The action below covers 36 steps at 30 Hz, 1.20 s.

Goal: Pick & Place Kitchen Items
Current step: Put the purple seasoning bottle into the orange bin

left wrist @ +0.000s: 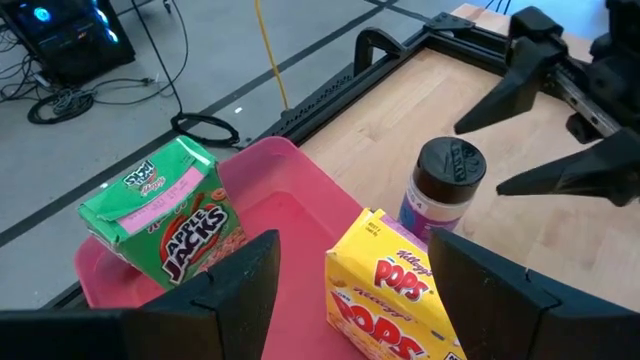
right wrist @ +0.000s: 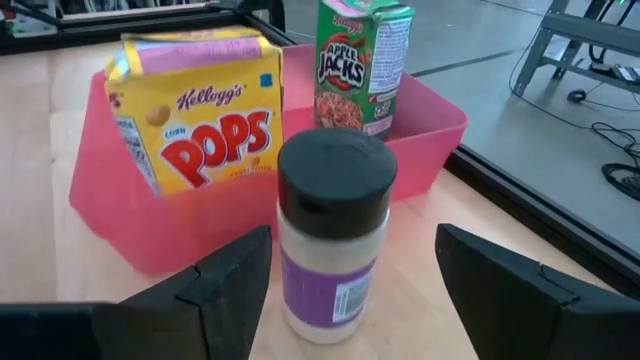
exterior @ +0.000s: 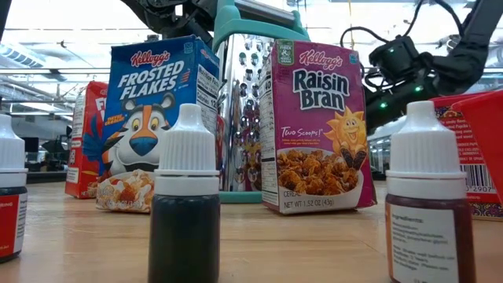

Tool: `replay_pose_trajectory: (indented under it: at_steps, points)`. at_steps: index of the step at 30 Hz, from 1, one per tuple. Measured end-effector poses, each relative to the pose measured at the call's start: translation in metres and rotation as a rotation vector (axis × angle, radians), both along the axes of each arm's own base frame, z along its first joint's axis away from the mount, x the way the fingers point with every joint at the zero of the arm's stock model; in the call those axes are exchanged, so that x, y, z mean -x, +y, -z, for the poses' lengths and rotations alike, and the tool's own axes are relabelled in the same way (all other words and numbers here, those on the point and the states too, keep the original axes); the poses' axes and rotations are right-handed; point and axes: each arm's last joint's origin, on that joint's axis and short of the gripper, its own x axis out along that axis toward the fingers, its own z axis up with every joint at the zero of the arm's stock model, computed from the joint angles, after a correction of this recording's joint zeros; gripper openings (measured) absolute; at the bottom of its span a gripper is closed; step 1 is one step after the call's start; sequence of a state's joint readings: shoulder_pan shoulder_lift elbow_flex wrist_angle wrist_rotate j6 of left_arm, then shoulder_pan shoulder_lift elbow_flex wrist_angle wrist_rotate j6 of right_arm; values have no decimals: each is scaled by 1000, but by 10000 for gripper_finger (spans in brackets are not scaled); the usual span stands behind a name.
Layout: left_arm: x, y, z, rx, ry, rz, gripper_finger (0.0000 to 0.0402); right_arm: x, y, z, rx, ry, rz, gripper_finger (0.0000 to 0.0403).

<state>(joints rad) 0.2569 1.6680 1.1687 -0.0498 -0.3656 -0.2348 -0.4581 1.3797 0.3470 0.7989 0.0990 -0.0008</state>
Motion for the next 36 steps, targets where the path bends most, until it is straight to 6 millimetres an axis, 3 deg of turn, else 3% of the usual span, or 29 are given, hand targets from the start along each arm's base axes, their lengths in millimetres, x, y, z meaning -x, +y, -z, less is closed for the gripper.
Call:
replay_pose_trajectory:
  at_steps: [20,24,29,36]
  points:
    - [0,-1,0,-4,3,6,257,-36,-20,5,5,46,-21,275]
    - [0,-1,0,-4,4,7,257,-35,-23,3,-1,22,-10,256]
    - [0,-1,0,-4,5,7,257,-34,-24,4,-16,28,-1,202]
    - [0,-1,0,-4,6,7,257,-34,-24,4,-35,24,6,199]
